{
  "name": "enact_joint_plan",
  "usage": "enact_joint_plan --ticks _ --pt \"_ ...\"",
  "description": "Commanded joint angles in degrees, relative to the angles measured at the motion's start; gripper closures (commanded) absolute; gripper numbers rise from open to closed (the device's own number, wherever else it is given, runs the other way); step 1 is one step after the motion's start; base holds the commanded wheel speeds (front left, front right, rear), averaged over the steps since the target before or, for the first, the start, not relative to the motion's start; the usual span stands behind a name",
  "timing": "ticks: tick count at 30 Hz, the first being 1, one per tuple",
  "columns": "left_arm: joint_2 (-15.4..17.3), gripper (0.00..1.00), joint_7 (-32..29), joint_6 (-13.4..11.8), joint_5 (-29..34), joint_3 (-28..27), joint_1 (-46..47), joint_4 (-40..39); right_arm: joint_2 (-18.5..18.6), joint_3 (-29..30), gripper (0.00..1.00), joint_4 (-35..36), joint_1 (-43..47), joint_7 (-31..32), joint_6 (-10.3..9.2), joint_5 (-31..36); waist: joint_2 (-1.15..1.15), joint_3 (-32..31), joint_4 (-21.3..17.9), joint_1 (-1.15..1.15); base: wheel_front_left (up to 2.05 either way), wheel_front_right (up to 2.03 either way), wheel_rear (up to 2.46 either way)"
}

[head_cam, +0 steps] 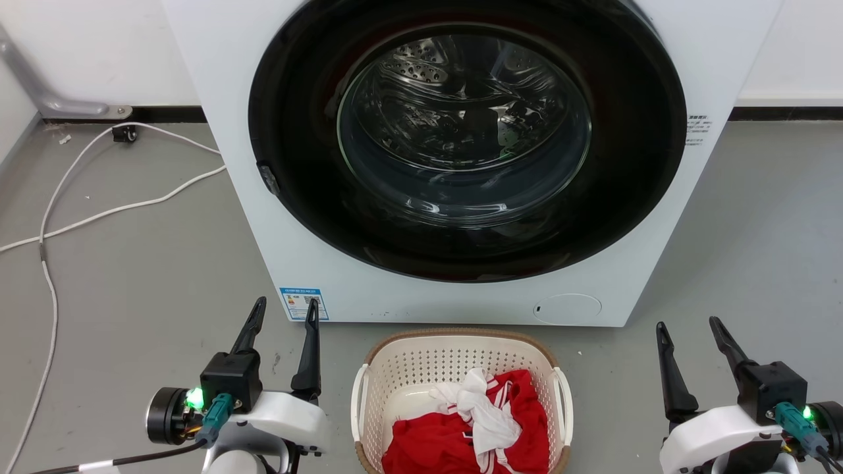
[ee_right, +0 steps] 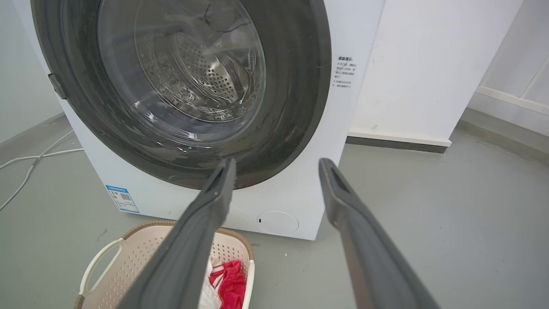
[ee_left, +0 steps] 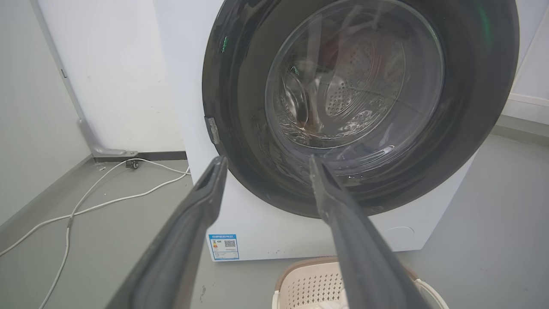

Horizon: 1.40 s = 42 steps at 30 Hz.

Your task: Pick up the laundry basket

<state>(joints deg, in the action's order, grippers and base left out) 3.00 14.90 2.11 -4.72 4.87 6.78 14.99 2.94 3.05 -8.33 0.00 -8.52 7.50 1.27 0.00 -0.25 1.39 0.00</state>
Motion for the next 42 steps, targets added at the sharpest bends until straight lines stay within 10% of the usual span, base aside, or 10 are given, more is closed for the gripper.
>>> enact_joint_plan --ticks 1,24,42 --pt "0.1 0.0 0.4 -0.2 0.8 0.1 0.6 0.1 -0.1 0.0 0.0 0.2 0.5 -0.2 -0.02 1.0 0.0 0.0 0.0 0.0 0.0 0.0 0.0" --pt "-0.1 0.0 0.4 -0.4 0.5 0.2 1.1 0.8 -0.1 0.2 0.0 -0.5 -0.3 -0.1 -0.02 -0.7 0.0 1.2 -0.1 0.0 0.0 0.0 0.0" --pt "0.7 0.0 0.3 1.6 -1.8 -1.2 10.5 15.3 -0.1 -3.1 0.0 -9.3 -9.6 5.0 -0.03 -3.6 0.0 17.3 -2.4 0.0 0.0 0.0 0.0"
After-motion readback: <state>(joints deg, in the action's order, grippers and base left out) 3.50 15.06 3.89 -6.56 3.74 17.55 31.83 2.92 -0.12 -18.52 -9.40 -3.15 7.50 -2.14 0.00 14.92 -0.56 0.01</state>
